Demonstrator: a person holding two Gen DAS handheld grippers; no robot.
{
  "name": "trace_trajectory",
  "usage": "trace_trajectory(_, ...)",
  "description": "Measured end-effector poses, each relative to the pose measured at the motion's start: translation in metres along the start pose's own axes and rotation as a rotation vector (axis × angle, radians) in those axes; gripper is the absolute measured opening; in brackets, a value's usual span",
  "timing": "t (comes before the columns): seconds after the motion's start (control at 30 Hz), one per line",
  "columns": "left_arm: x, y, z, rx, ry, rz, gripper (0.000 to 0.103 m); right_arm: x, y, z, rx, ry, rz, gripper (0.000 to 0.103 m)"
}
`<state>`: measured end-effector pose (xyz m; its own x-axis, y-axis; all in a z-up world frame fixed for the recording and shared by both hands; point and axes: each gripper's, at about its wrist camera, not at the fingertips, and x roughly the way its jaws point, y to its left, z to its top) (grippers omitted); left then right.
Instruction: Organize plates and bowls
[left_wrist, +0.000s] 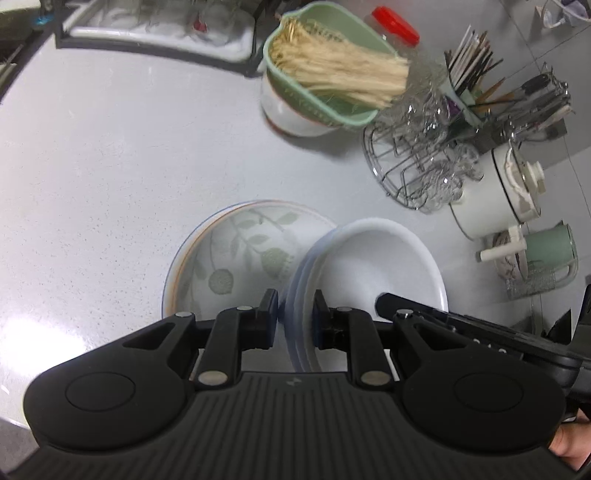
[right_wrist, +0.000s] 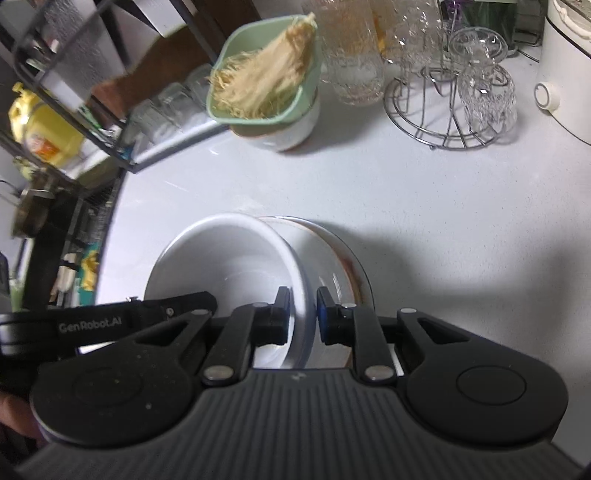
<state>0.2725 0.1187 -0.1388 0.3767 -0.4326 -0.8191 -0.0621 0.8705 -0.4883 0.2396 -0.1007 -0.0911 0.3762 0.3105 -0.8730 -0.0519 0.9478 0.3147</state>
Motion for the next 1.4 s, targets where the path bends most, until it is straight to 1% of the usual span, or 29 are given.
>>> trace_trajectory(0.1, 0.010, 0.008, 0.001, 0.039, 0.022, -0.006, 0.021, 0.009, 0.004, 0.001, 0.027, 0.000, -0.039, 0.019)
trace_trajectory(0.27, 0.024, 0.021, 0.002, 0.053, 0.056, 0.000, 0.021, 0.025, 0.005, -0.004, 0.072, 0.020, -0.067, 0.019)
trace_trajectory(0.33, 0.028, 0.024, 0.001, 0.066, 0.060, 0.005, 0.021, 0.029, 0.006, -0.007, 0.061, 0.020, -0.073, 0.019)
trace_trajectory(0.43, 0.030, 0.029, -0.001, 0.061, 0.055, 0.002, 0.021, 0.030, 0.001, -0.012, 0.081, 0.023, -0.066, 0.019)
trace_trajectory(0.5, 0.029, 0.031, -0.002, 0.047, 0.055, 0.002, 0.022, 0.029, 0.002, -0.015, 0.062, 0.013, -0.059, 0.019)
trace_trajectory(0.57, 0.028, 0.030, -0.004, 0.060, 0.051, 0.008, 0.023, 0.028, 0.003, -0.016, 0.031, 0.002, -0.056, 0.019)
trace_trajectory(0.67, 0.021, 0.027, -0.007, 0.081, 0.039, 0.036, 0.031, 0.023, 0.004, -0.016, 0.010, -0.014, -0.036, 0.020)
trace_trajectory(0.7, 0.017, 0.026, -0.008, 0.087, 0.028, 0.047, 0.038, 0.020, 0.004, -0.016, 0.003, -0.023, -0.033, 0.026)
trace_trajectory(0.73, 0.012, 0.026, -0.009, 0.088, 0.014, 0.056, 0.044, 0.015, 0.005, -0.017, -0.004, -0.035, -0.030, 0.036)
trace_trajectory(0.77, 0.004, 0.025, -0.011, 0.095, -0.001, 0.053, 0.045, 0.009, 0.006, -0.017, -0.011, -0.050, -0.027, 0.040)
trace_trajectory(0.83, -0.012, 0.018, -0.016, 0.140, -0.035, 0.048, 0.049, -0.005, 0.007, -0.020, -0.033, -0.087, -0.019, 0.047)
trace_trajectory(0.9, -0.030, 0.010, -0.023, 0.171, -0.071, 0.069, 0.050, -0.019, 0.008, -0.023, -0.048, -0.117, -0.011, 0.048)
trace_trajectory(1.1, -0.084, -0.011, -0.048, 0.173, -0.167, 0.089, 0.050, -0.070, 0.009, -0.040, -0.077, -0.214, 0.012, 0.048)
trace_trajectory(1.17, -0.106, -0.020, -0.059, 0.185, -0.204, 0.099, 0.055, -0.089, 0.010, -0.048, -0.096, -0.252, 0.020, 0.048)
trace_trajectory(1.23, -0.125, -0.029, -0.070, 0.205, -0.239, 0.117, 0.069, -0.108, 0.014, -0.057, -0.116, -0.293, 0.018, 0.048)
trace_trajectory(1.27, -0.134, -0.034, -0.075, 0.214, -0.258, 0.130, 0.072, -0.118, 0.016, -0.062, -0.127, -0.314, 0.018, 0.048)
trace_trajectory(1.3, -0.143, -0.039, -0.082, 0.227, -0.282, 0.140, 0.078, -0.128, 0.017, -0.068, -0.138, -0.337, 0.020, 0.048)
trace_trajectory(1.33, -0.153, -0.043, -0.090, 0.239, -0.305, 0.151, 0.084, -0.137, 0.018, -0.073, -0.148, -0.359, 0.019, 0.051)
trace_trajectory(1.37, -0.164, -0.046, -0.098, 0.249, -0.327, 0.161, 0.087, -0.146, 0.020, -0.079, -0.156, -0.380, 0.016, 0.056)
trace_trajectory(1.4, -0.173, -0.050, -0.105, 0.255, -0.347, 0.170, 0.091, -0.155, 0.020, -0.085, -0.161, -0.404, 0.015, 0.070)
